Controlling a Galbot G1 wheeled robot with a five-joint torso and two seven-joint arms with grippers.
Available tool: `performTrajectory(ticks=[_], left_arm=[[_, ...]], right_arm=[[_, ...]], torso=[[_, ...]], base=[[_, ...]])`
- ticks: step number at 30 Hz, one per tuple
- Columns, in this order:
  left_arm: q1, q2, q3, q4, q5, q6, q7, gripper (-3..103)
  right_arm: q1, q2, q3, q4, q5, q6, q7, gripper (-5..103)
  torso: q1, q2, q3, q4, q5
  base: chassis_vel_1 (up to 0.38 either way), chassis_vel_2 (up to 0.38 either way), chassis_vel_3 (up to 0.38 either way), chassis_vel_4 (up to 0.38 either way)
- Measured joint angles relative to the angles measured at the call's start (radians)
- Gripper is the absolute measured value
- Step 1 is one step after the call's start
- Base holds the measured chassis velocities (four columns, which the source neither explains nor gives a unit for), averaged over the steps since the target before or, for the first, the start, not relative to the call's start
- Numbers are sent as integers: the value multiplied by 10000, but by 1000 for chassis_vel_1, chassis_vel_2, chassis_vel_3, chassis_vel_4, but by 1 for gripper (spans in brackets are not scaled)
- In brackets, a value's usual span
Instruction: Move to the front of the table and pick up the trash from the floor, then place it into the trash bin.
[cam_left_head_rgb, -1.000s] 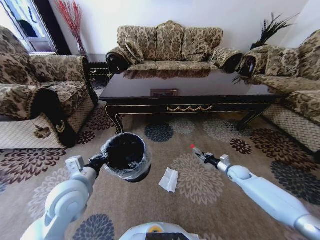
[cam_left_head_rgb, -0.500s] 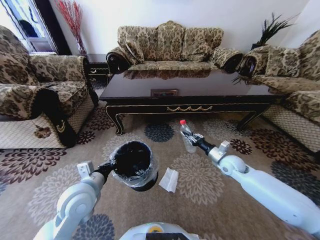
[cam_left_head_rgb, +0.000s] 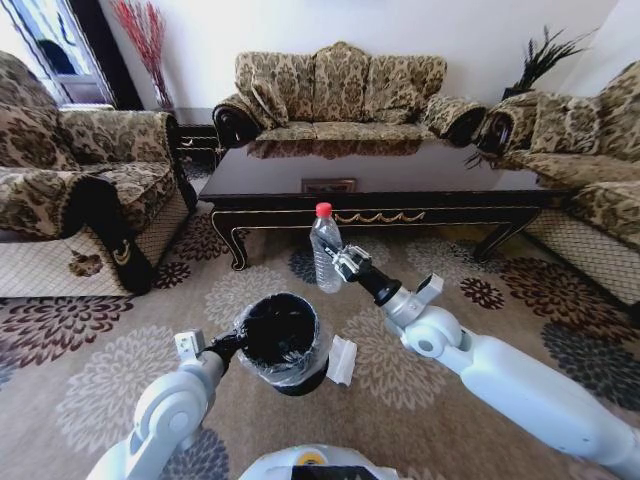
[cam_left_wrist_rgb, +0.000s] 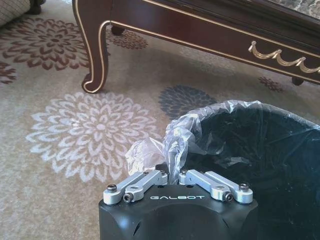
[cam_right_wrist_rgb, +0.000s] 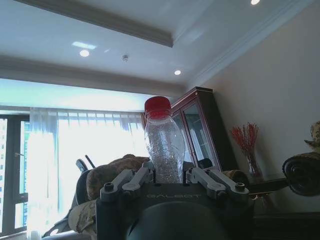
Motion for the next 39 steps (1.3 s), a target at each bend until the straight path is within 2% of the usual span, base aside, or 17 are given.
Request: performTrajectory(ticks=[3, 6, 8, 11, 17, 22, 23, 26, 29, 30, 33, 34, 36, 39], left_arm=[[-39, 0, -1, 1, -66, 0, 20, 4], [-64, -12, -33, 2, -110, 0, 92, 4], [-64, -21, -48, 2, -110, 0, 97, 4], [48, -90, -206, -43, -109, 9, 105, 4], [175, -71, -412, -160, -117, 16, 105, 4], [193, -7, -530, -220, -157, 17, 100, 4], [190, 13, -545, -228, -166, 16, 98, 4], [172, 52, -558, -232, -178, 17, 97, 4], [119, 85, -560, -233, -187, 16, 95, 4], [119, 85, -560, -233, -187, 16, 95, 4], [88, 87, -558, -217, -191, 16, 92, 4], [88, 87, -558, -217, -191, 16, 92, 4], [73, 92, -556, -195, -193, 16, 92, 4], [64, 97, -556, -191, -193, 15, 88, 4]], right_arm=[[383, 370, -573, 30, -360, 170, 93, 23], [1005, 970, -1681, -475, -932, 445, -18, 23], [1068, 1090, -1865, -619, -1007, 491, -41, 23], [1204, 1682, -2720, -1437, -1475, 700, -207, 23], [1194, 1878, -2992, -2296, -1919, 813, -807, 23], [1019, 1720, -2993, -2532, -1937, 750, -1328, 23], [934, 1643, -2987, -2533, -1935, 696, -1474, 20], [762, 1509, -2911, -2533, -1933, 619, -1706, 23], [536, 1378, -2715, -2514, -1933, 582, -1834, 39], [536, 1378, -2715, -2514, -1933, 582, -1834, 39], [438, 1284, -2588, -2457, -1936, 577, -1836, 55], [438, 1284, -2588, -2457, -1936, 577, -1836, 55], [395, 1220, -2497, -2410, -1937, 575, -1836, 66], [358, 1176, -2430, -2364, -1937, 574, -1836, 71]], torso=[[0, 0, 0, 1, -1], [0, 0, 0, 1, -1], [0, 0, 0, 1, -1], [0, 0, 1, 2, -1], [1, 0, 1, 1, 1], [0, 0, 1, 1, 1], [0, -1, 1, 1, 1], [0, 0, 1, 0, 1], [0, -1, 1, 0, 2], [0, -1, 1, 0, 2], [0, 0, 0, 0, 2], [0, 0, 0, 0, 2], [0, 0, 0, 0, 2], [0, -1, 0, 1, 2]], base=[[0, 0, 0, 0], [0, 0, 0, 0], [0, 0, 0, 0], [0, 0, 0, 0], [0, 0, 0, 0], [0, 0, 0, 0], [0, 0, 0, 0], [0, 0, 0, 0], [0, 0, 0, 0], [0, 0, 0, 0], [0, 0, 0, 0], [0, 0, 0, 0], [0, 0, 0, 0], [0, 0, 0, 0]])
